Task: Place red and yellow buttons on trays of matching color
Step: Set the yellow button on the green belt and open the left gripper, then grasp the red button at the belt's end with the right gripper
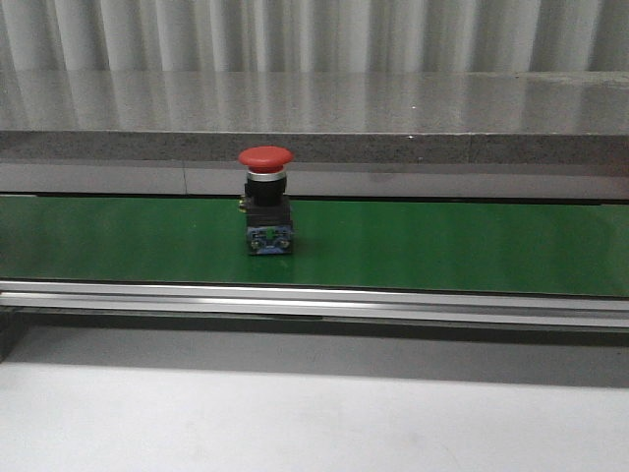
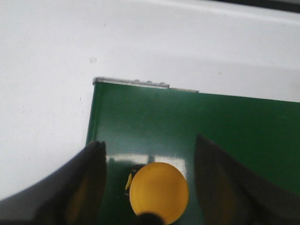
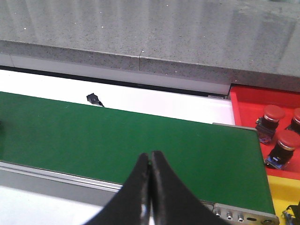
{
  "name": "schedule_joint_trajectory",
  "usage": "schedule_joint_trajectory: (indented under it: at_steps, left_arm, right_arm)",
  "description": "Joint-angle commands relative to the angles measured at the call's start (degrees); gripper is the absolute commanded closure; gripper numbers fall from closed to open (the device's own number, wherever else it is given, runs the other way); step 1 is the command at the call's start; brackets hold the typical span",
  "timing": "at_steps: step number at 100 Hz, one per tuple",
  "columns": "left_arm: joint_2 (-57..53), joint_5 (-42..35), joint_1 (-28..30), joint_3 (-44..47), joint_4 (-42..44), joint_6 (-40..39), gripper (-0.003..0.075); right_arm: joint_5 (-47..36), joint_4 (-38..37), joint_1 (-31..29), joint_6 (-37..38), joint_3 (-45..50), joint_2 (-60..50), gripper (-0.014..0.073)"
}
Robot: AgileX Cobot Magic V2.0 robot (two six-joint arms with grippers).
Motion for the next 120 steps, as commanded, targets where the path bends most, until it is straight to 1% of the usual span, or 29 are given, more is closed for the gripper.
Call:
schedule_joint_trajectory:
  at_steps: [1,4,5,7,10,37,57,72,83,99,106,111,115,120]
  left_arm:
    - [-7.0,-7.5,-2.0,2.5,-1.1,2.0,0.0536]
    - [-8.7,-8.9,-2.7,3.9,-1.1,2.2,0.0601]
    - [-9.5,-9.5,-2.9,4.3,-1.1,2.4,0.0633]
    - [-10.7,-10.3,-3.4,5.4,-1.1,2.5,0.0665]
    - [-12.3,-11.3,-4.0,7.2,-1.1,2.6,0.0741]
    - [-28.0,-17.3,-8.7,20.1,-1.1,2.9,0.0741]
    - [-39.8,-16.0,-11.0,26.8,-1.5,2.9,0.0741]
    - [-47.1,-14.4,-11.3,29.8,-1.7,2.9,0.0741]
    - [-50.5,-12.7,-11.3,30.8,-1.7,2.9,0.0741]
    - [-51.8,-11.8,-11.3,30.9,-1.7,2.9,0.0741]
    - [-51.8,-11.8,-11.3,30.9,-1.7,2.9,0.0741]
    - [-51.8,-11.8,-11.3,30.9,-1.7,2.9,0.0741]
    - [-51.8,-11.8,-11.3,30.9,-1.7,2.9,0.0741]
    - [-51.8,-11.8,-11.3,30.9,-1.7,2.9,0.0741]
  right_arm:
    - [-4.2,-0.5,0.0,-0.5,-1.4,0.5,0.0652]
    - [-4.2,-0.5,0.0,-0.5,-1.4,0.5,0.0652]
    - [-4.2,-0.5,0.0,-0.5,-1.4,0.5,0.0652]
    - [-4.2,-0.5,0.0,-0.5,-1.4,0.5,0.0652]
    - [-4.2,-0.5,0.0,-0.5,-1.4,0.5,0.0652]
    - [-4.2,-0.5,0.0,-0.5,-1.4,0.5,0.0652]
    - [-4.2,-0.5,0.0,-0.5,-1.4,0.5,0.0652]
    - [-4.3,-0.5,0.7,-0.5,-1.6,0.6,0.0652]
    - [-2.2,-0.5,2.8,-0.5,-3.8,2.4,0.065]
    - [1.5,-0.5,8.1,-0.5,-9.8,11.0,0.0645]
    - [3.9,-0.5,9.7,-0.5,-12.9,16.6,0.0614]
    - [5.5,-0.5,10.7,-0.4,-15.2,20.6,0.0564]
    - [6.7,-0.5,11.9,-0.3,-17.0,23.9,0.0494]
    - [7.7,-0.5,13.1,-0.3,-19.1,27.7,0.0386]
